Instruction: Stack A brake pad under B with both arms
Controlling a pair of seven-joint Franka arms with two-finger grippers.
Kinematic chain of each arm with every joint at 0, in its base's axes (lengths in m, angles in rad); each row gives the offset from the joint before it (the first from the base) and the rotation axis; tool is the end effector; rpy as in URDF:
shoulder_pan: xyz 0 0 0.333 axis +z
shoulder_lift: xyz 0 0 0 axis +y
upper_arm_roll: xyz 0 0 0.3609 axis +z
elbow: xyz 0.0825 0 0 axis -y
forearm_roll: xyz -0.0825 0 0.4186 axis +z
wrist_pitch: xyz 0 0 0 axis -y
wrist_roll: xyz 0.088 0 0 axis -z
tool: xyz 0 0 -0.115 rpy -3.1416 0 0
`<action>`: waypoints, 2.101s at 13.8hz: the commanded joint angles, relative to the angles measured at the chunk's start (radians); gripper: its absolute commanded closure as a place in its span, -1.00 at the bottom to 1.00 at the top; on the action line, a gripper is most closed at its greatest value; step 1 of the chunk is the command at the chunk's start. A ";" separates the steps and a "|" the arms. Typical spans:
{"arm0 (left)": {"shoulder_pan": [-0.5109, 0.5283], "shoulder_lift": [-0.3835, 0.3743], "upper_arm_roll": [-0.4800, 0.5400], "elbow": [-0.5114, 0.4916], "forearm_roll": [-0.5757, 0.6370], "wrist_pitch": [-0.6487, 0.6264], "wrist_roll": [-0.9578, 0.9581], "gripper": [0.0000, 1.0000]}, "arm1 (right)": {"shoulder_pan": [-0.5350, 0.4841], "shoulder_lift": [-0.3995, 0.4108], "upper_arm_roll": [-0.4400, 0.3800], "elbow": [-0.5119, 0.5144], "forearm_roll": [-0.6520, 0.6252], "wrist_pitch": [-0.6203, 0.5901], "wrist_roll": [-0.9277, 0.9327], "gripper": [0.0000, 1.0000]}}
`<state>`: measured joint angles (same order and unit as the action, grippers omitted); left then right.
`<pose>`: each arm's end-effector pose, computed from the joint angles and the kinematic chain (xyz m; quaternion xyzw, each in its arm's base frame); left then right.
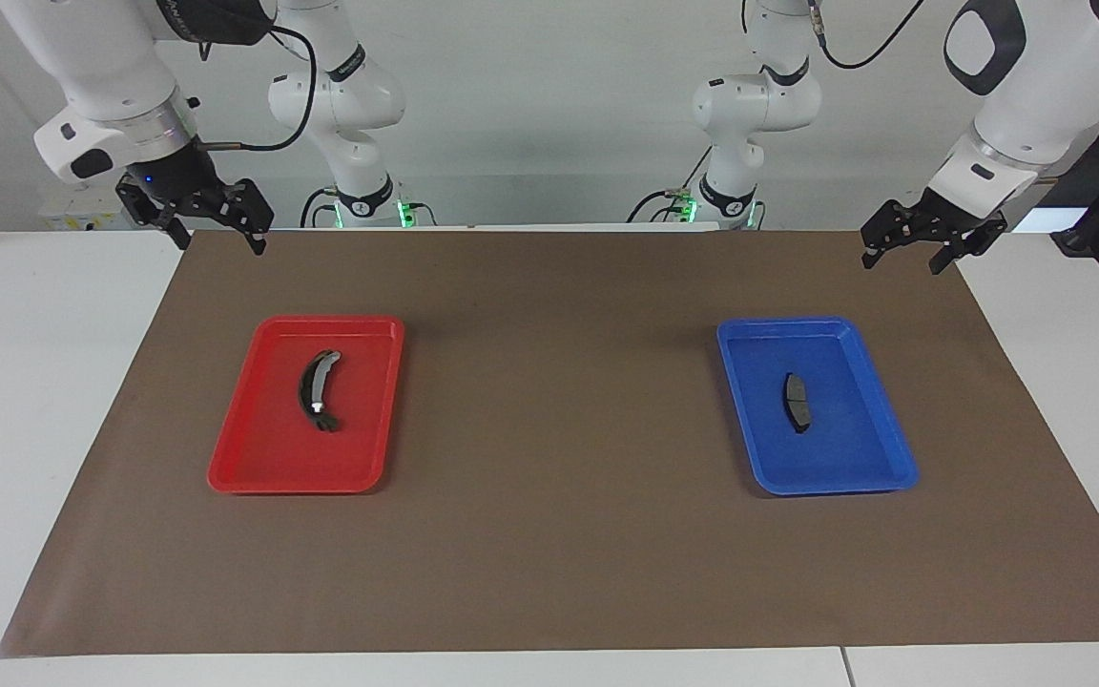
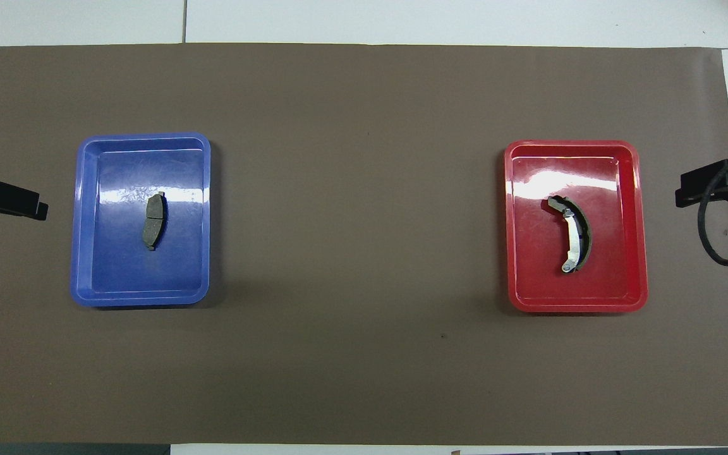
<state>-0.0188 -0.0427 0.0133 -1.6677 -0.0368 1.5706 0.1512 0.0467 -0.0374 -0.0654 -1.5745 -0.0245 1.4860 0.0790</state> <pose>0.5711 -0.0072 0.6373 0.9964 -0.0777 -0.0258 0.0206 0.5664 -0.0144 0.6739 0.9984 -0.0495 -0.0252 0.0118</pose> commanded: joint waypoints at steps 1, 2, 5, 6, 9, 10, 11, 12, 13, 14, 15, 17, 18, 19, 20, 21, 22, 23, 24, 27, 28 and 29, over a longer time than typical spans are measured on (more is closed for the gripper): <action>-0.009 -0.016 0.007 -0.021 -0.011 0.019 -0.019 -1.00 | -0.011 0.008 0.002 0.014 0.014 -0.006 -0.019 -1.00; -0.009 -0.016 0.007 -0.021 -0.011 0.019 -0.019 -1.00 | -0.013 0.008 0.002 0.014 0.014 -0.006 -0.018 -1.00; -0.010 -0.016 0.005 -0.021 -0.011 0.022 -0.022 -1.00 | -0.011 0.008 0.002 0.014 0.014 -0.006 -0.016 -1.00; -0.010 -0.016 0.004 -0.023 -0.011 0.023 -0.022 -1.00 | -0.011 0.008 0.002 0.014 0.012 -0.006 -0.015 -1.00; -0.010 -0.017 0.004 -0.030 -0.011 0.043 -0.022 -1.00 | -0.011 0.008 0.002 0.014 0.014 -0.006 -0.015 -1.00; -0.010 -0.019 0.004 -0.033 -0.011 0.048 -0.021 -1.00 | -0.011 0.008 0.002 0.014 0.014 -0.006 -0.015 -1.00; -0.010 -0.022 0.004 -0.043 -0.011 0.058 -0.021 -1.00 | -0.011 0.008 0.002 0.014 0.014 -0.006 -0.015 -1.00; -0.010 -0.023 0.004 -0.047 -0.011 0.072 -0.018 -1.00 | -0.011 0.008 0.002 0.014 0.014 -0.006 -0.015 -1.00; -0.010 -0.025 0.004 -0.056 -0.011 0.086 -0.016 -1.00 | -0.011 0.008 0.002 0.014 0.014 -0.006 -0.015 -1.00; -0.010 -0.026 0.004 -0.064 -0.011 0.097 -0.016 -1.00 | -0.011 0.008 0.002 0.014 0.014 -0.006 -0.015 -1.00; -0.010 -0.028 0.004 -0.070 -0.011 0.100 -0.016 -1.00 | -0.011 0.008 0.002 0.014 0.014 -0.006 -0.015 -1.00; -0.030 -0.034 0.002 -0.089 -0.011 0.120 -0.018 -1.00 | -0.011 0.008 0.002 0.014 0.014 -0.006 -0.015 -1.00; -0.039 -0.046 0.002 -0.113 -0.011 0.144 -0.021 -0.99 | -0.013 0.008 0.002 0.014 0.014 -0.006 -0.015 -1.00; -0.046 -0.057 0.002 -0.142 -0.011 0.169 -0.021 -0.99 | -0.011 0.008 0.002 0.014 0.014 -0.006 -0.015 -1.00; -0.058 -0.062 0.004 -0.174 -0.011 0.204 -0.021 -0.98 | -0.011 0.008 0.002 0.014 0.014 -0.006 -0.015 -1.00; -0.061 -0.063 0.002 -0.203 -0.011 0.236 -0.022 -0.97 | -0.011 0.008 0.002 0.014 0.014 -0.006 -0.015 -1.00; -0.061 -0.062 0.002 -0.236 -0.011 0.271 -0.022 -0.96 | -0.011 0.008 0.002 0.014 0.014 -0.006 -0.015 -1.00; -0.062 -0.059 0.002 -0.277 -0.011 0.319 -0.024 -0.95 | -0.013 0.008 0.002 0.014 0.014 -0.006 -0.015 -1.00; -0.076 -0.054 0.002 -0.326 -0.011 0.385 -0.027 -0.93 | -0.013 0.008 0.002 0.013 0.014 -0.006 -0.015 -1.00; -0.096 0.007 0.002 -0.391 -0.011 0.529 -0.030 -0.89 | -0.013 0.008 0.002 0.013 0.014 -0.006 -0.011 -1.00; -0.102 0.045 0.002 -0.402 -0.011 0.567 -0.030 -0.87 | -0.013 0.008 0.001 0.013 0.014 -0.006 -0.010 -1.00; -0.104 0.081 0.002 -0.408 -0.011 0.603 -0.030 -0.86 | -0.013 0.008 0.001 0.014 0.014 -0.006 -0.011 -1.00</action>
<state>-0.1029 -0.0158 0.0058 -2.0563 -0.0387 2.0996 0.1342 0.0460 -0.0374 -0.0661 -1.5745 -0.0245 1.4861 0.0789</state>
